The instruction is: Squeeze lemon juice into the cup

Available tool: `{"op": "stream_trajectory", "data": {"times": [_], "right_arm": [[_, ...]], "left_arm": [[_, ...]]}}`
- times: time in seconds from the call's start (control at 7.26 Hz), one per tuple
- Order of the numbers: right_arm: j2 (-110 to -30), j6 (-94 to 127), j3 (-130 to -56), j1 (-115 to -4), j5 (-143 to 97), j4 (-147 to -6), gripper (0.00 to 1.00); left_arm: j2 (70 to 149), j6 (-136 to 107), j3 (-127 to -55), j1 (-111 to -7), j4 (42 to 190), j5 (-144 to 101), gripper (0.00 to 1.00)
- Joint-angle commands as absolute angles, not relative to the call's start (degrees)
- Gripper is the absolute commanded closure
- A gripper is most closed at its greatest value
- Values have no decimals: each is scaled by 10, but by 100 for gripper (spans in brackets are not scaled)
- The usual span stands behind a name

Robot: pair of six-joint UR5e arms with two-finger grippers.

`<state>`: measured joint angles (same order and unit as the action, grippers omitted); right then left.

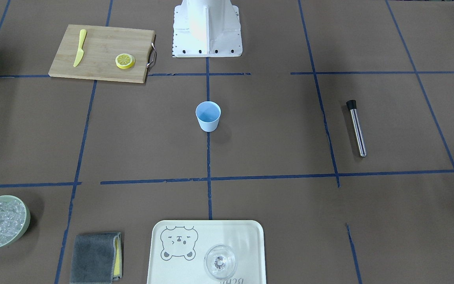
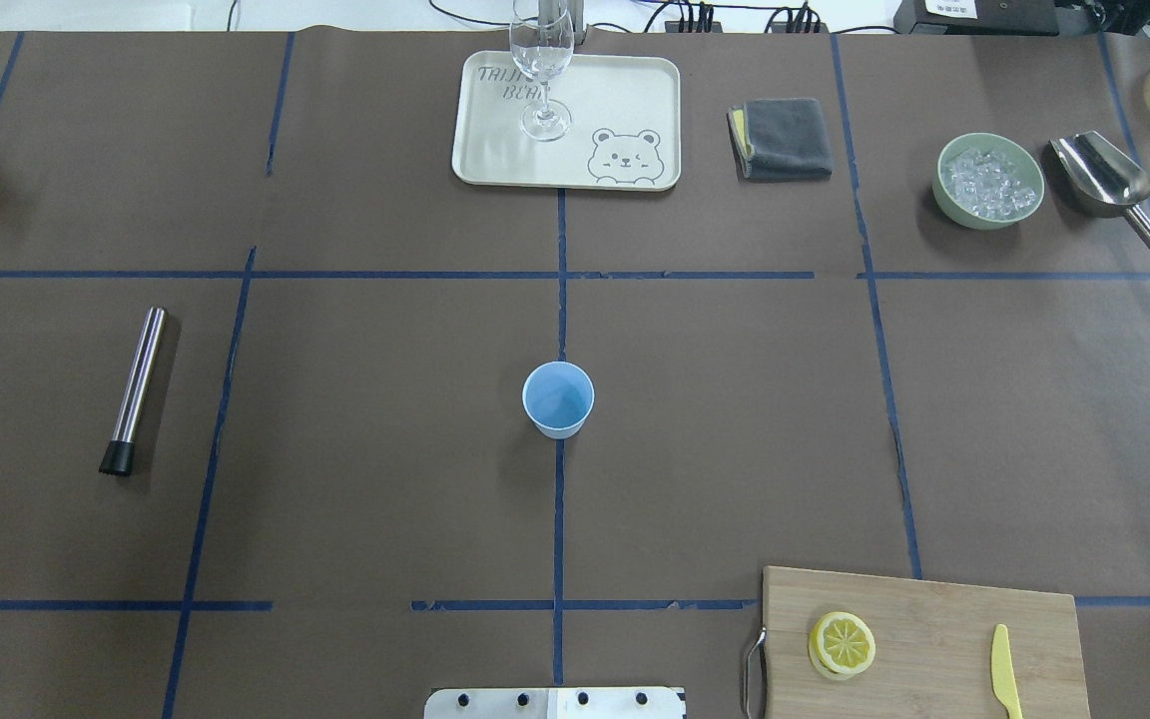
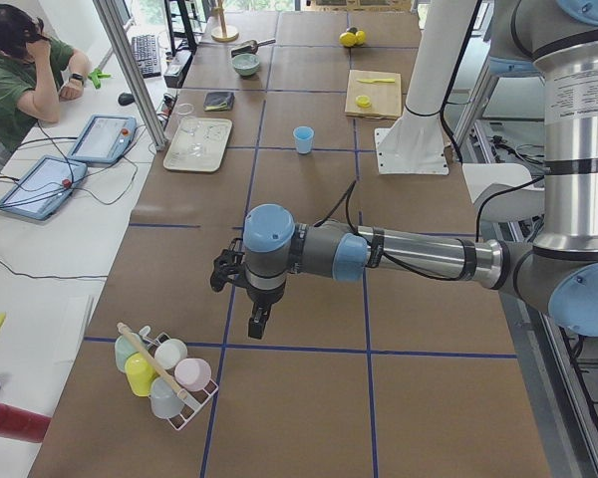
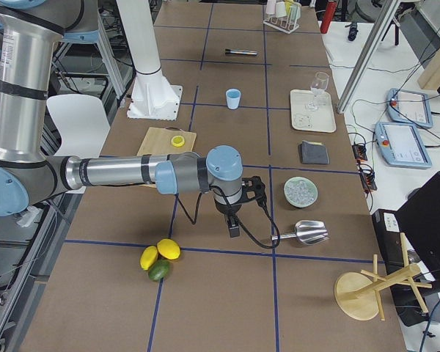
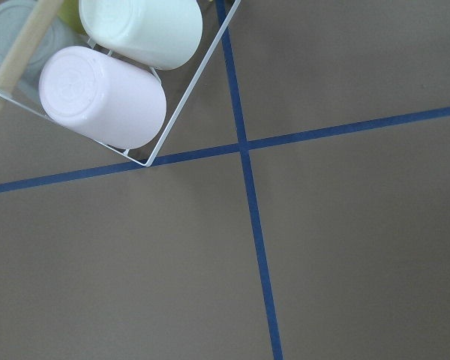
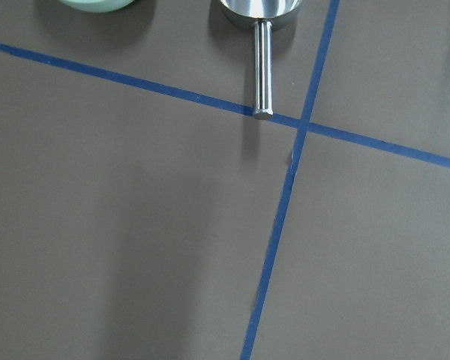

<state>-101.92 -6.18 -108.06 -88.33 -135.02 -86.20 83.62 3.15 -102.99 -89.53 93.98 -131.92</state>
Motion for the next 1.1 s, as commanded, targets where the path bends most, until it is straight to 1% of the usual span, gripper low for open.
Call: {"op": "stream_trajectory", "data": {"times": [0.0,0.14,0.41,0.55,0.69,0.96], "right_arm": [[-1015,-14,-1090,-882,-1368,-824,0],[-1017,-11,-1091,-875,-1371,-803,0],[-1046,37,-1117,-818,-1361,-691,0],[-1043,97,-1121,-770,-1350,-656,0],[-1043,163,-1147,-719,-1318,-641,0],[-1048,355,-1214,-572,-1229,-641,0]], "left_arm": [[838,32,-1030,-894,953,-1319,0],[841,32,-1030,-894,960,-1319,0],[843,32,-1031,-893,962,-1319,0],[843,32,-1034,-893,962,-1319,0],[845,32,-1034,-892,962,-1319,0],[855,32,-1034,-892,962,-1319,0]]}}
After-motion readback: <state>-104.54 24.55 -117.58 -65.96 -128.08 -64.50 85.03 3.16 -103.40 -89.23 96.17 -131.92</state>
